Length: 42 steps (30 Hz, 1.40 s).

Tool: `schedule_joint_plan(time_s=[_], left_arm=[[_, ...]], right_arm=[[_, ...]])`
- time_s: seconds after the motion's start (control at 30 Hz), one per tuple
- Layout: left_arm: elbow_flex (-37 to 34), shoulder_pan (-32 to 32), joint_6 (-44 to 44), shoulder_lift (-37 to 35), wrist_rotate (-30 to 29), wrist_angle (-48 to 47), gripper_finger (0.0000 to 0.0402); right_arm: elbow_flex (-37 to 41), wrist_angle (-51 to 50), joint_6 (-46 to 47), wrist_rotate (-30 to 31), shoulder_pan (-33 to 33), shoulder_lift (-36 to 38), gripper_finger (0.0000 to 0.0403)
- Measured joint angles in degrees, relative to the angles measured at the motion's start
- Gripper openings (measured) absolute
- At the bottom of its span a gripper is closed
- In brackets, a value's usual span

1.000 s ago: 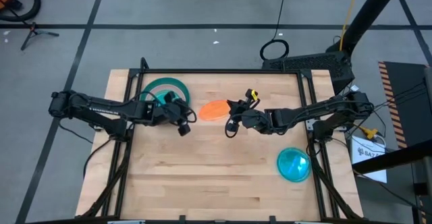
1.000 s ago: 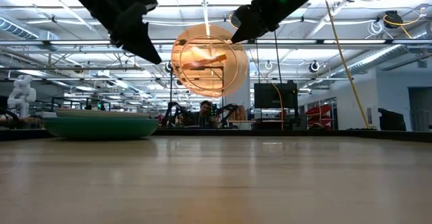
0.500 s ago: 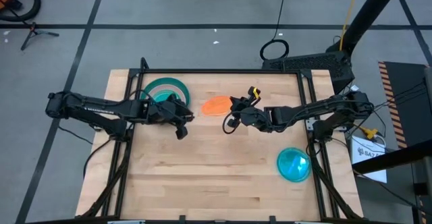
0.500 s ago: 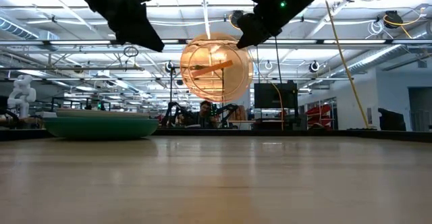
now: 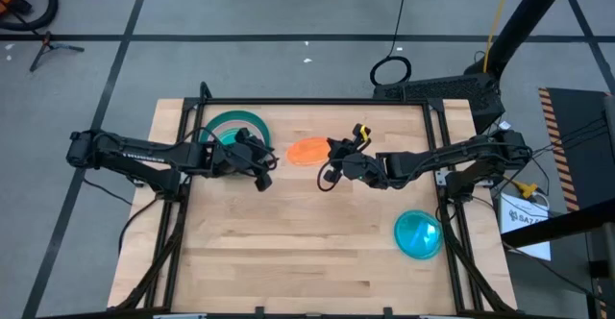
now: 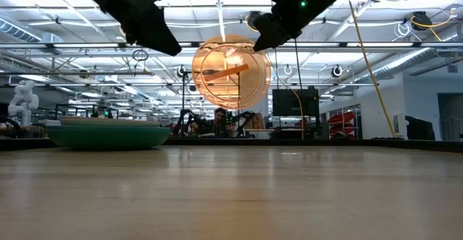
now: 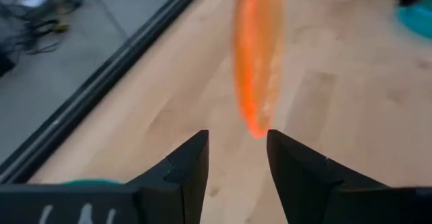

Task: Stack plastic plates
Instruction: Stack the orange plate on top of the blue plate

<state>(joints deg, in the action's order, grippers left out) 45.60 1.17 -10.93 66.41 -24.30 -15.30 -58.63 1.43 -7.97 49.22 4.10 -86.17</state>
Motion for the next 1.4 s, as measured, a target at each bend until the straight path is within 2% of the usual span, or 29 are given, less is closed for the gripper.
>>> schedule_joint_plan(time_s=[0.1, 0.23, 0.67, 0.97, 1.1, 1.3, 1.4], left_arm=[[0.0, 0.1, 1.1, 0.0, 3.9, 1.5, 0.0157], [0.0, 0.1, 2.8, 1.1, 9.8, 4.2, 0.0157], [0.0, -1.3, -0.2, 7.3, 8.4, 6.6, 0.0157], [0.0, -1.3, -1.6, 7.5, 5.3, 9.0, 0.0154], [0.0, -1.3, -2.8, 7.5, 5.1, 8.8, 0.0118], [0.0, -1.3, -5.0, 7.5, 3.8, 8.6, 0.0016], [0.0, -1.3, -7.2, 7.5, 3.7, 8.6, 0.0010]], right_arm=[[0.0, 0.1, -0.2, -2.8, 0.0, 0.0, 0.0000], [0.0, 0.5, -0.3, -3.0, 0.0, 0.0, 0.0000], [0.0, 0.5, -1.7, -3.0, 0.9, 0.0, 0.0000], [0.0, 1.8, -1.2, -3.0, 0.9, 0.0, 0.0000], [0.0, 2.1, -1.1, -3.0, 0.9, 0.0, 0.0000], [0.0, 2.7, -1.1, -3.0, 0.9, 0.0, 0.0002], [0.0, 2.8, -0.3, -3.0, 0.9, 0.0, 0.0018]])
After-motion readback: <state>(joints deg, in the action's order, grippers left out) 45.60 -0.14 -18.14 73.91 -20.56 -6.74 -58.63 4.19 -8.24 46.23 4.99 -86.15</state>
